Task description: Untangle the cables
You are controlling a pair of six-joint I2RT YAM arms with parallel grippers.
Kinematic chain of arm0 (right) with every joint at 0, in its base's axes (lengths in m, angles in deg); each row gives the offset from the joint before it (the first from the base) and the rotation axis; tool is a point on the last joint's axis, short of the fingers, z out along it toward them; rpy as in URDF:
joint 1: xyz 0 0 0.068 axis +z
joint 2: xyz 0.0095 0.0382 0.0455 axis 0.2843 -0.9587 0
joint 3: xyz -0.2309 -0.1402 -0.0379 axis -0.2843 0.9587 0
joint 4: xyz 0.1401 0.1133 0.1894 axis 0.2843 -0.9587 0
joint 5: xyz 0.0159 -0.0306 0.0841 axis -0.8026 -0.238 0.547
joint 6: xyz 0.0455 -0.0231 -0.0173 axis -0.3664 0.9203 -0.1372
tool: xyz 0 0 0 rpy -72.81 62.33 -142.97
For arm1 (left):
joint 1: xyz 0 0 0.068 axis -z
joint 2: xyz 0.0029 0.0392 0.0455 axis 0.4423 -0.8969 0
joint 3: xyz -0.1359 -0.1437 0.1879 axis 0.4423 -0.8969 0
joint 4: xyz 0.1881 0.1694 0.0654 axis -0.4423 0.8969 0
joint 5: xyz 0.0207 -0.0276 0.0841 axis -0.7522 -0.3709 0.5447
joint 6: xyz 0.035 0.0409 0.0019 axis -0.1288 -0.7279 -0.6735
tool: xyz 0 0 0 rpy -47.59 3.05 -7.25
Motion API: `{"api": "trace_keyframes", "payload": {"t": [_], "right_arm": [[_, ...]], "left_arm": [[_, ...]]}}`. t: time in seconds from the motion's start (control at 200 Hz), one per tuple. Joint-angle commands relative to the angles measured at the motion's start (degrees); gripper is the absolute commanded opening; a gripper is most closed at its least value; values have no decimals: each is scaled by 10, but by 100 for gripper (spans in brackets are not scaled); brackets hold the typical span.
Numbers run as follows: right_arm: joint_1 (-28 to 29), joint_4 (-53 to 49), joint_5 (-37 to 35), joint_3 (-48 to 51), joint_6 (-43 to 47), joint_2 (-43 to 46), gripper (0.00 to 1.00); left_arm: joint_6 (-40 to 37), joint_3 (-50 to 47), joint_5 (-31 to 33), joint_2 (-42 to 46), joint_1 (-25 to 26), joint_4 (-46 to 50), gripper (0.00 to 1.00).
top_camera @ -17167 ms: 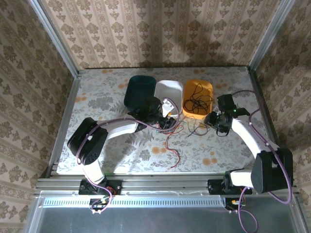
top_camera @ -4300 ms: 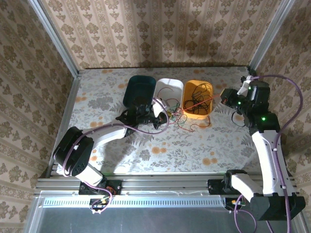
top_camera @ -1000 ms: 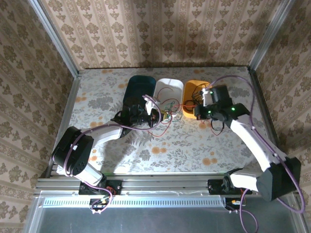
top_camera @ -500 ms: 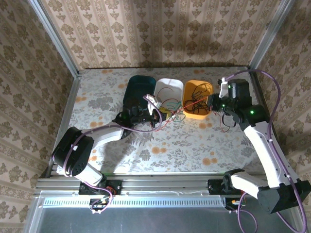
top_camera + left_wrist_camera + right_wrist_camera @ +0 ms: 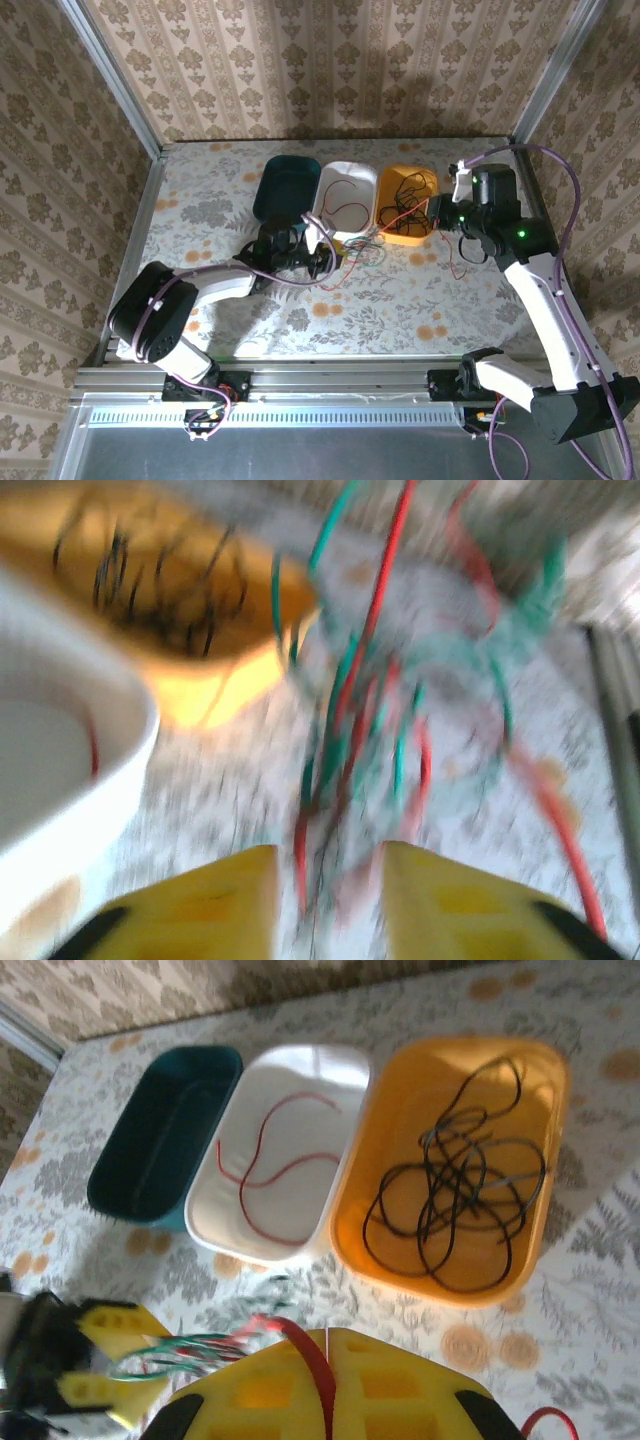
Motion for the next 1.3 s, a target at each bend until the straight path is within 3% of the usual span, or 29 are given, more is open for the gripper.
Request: {"api": "trace_keyframes", "payload": {"t": [0.0, 0.385, 0.575, 0.71, 0.81, 1.075, 1.295], "right_arm": [[31, 72, -17, 15, -1, 8, 0], [61, 65, 38, 33, 11, -29, 0], [62, 54, 125, 20, 30, -28, 0], [68, 41, 143, -2, 38, -17, 0], [72, 43, 153, -30, 28, -12, 0], [93, 95, 157, -127, 6, -41, 0], [94, 167, 185, -182, -31, -76, 0]], "left_arm": [[-2, -15, 33, -20, -10, 92, 46], [-33, 74, 27, 0, 7, 130, 74], [-49, 130, 14, -2, 8, 143, 76], [-52, 143, 16, -2, 8, 137, 76], [-28, 129, 42, 3, 2, 99, 76], [119, 18, 184, 19, -40, -72, 77], [121, -4, 185, 42, -40, -62, 78]]}}
